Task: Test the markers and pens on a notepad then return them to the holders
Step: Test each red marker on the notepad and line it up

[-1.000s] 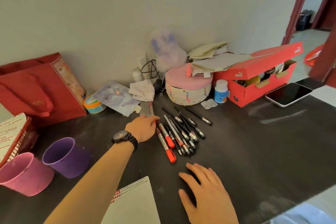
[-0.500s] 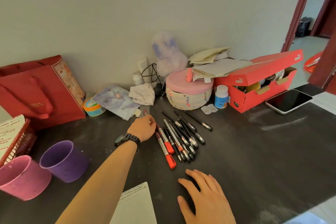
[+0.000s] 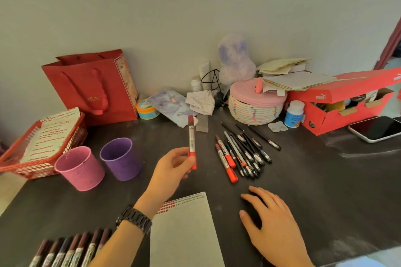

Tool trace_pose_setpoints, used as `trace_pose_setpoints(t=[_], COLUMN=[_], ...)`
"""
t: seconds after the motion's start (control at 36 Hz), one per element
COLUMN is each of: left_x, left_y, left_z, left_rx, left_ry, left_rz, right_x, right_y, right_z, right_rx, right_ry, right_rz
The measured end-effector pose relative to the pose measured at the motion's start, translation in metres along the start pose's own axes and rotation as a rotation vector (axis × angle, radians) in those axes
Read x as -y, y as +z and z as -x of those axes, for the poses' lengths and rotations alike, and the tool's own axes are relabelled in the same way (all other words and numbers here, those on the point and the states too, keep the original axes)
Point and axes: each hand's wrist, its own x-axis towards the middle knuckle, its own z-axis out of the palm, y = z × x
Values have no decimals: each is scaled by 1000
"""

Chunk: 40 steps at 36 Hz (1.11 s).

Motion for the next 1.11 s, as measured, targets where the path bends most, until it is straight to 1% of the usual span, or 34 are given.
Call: trace_pose_setpoints(t=[0.14,0.19,0.22,0.25,0.33,0.42,0.5,0.56,0.67,0.75,0.83,0.89,1.0,1.06,1.11], left_x=[9,14,17,20,27,31,35,37,41,43,43,45,48,48,44], left_y=[-8,-10,-11,-11,-8,-2,3,6,10,18,29,37,41,39,36], left_z=[67,88,96,104,124,137,144,147,154,157,157,156,157,158,159], left_rx=[-26,-32,-36,-41,-55,-45,-20,-12,-53,-74,-76,-128,-260,-319,-411], left_ry=[26,31,33,37,75,132,202,219,251,231,158,105,105,127,242], left_rz=[21,-26,-52,-74,-129,-225,-390,-454,-426,-485,-477,-491,-720,-780,-811], right_x=[0,3,6,10,31,59,88,102,118,130,140,142,136,133,133], right_y=[-1,-3,-6,-9,-20,-22,-21,-19,-14,-9,-4,-3,-9,-10,-12], right_z=[3,3,4,5,13,22,24,27,33,38,43,43,39,39,38], right_rx=[-38,-50,-51,-49,-29,15,60,37,-37,-68,-65,-60,-67,-51,-25], right_ry=[-9,0,13,39,116,68,106,173,337,400,415,470,640,677,691], right_rz=[8,-35,-93,-192,-651,-995,-1222,-1344,-1666,-1869,-1988,-2093,-2124,-2112,-2078])
